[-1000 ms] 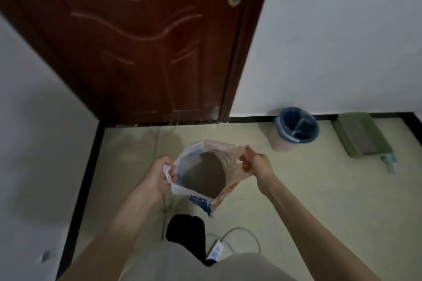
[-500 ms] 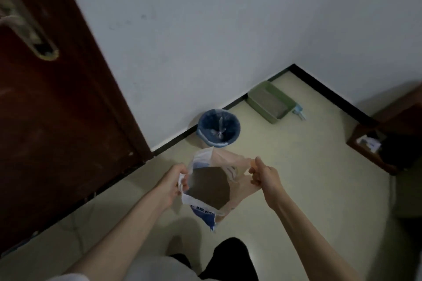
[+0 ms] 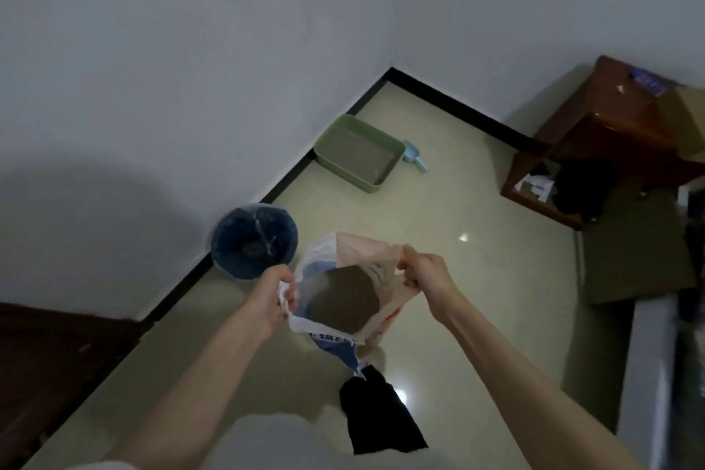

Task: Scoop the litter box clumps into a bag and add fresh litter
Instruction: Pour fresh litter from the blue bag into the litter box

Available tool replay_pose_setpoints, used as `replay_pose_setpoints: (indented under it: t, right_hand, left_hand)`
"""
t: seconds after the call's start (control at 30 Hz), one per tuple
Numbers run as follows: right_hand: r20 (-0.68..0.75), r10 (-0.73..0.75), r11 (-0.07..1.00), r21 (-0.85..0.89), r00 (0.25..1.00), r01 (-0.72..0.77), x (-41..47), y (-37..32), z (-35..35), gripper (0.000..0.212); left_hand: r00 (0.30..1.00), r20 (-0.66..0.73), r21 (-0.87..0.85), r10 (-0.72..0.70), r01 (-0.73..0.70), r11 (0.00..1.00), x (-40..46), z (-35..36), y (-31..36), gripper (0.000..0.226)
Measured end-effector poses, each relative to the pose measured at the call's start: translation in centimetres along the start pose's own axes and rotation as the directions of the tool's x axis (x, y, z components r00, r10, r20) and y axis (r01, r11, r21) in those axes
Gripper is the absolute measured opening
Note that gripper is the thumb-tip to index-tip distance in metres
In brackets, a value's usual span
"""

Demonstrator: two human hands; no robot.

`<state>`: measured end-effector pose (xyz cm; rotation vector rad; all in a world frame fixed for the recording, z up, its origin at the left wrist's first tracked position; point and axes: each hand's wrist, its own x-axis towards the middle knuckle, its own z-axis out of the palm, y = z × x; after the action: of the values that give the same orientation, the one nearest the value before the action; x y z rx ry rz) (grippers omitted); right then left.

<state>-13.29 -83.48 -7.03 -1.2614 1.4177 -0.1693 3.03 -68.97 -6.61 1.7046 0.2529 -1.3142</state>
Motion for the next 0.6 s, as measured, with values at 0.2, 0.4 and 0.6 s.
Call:
replay_pose_setpoints:
  t: [0.2,0.4,0.6]
  right_hand:
    - [-0.038,0.002,1.000,-0.018,0.999,-0.002,8.9,-4.0,-8.6,0.040]
    - [-0.095,0.015,0.999,-0.032,0.995,-0.018,17.8,-8.1,-15.3,0.040]
    - [-0.102,0.074,0.994,-0.075,0.992,-0.082,29.5,-11.7,-18.9,0.038]
  left_hand:
    - [0.998,0.008,-0.054,-0.068,0.069,0.996,3.8,11.2,4.6,0.031]
    - [0.995,0.043,-0.073,-0.089,0.092,0.993,9.6,21.0,10.2,0.025]
    - [0.989,0.051,-0.051,-0.139,0.141,0.989,18.4,29.1,15.4,0.023]
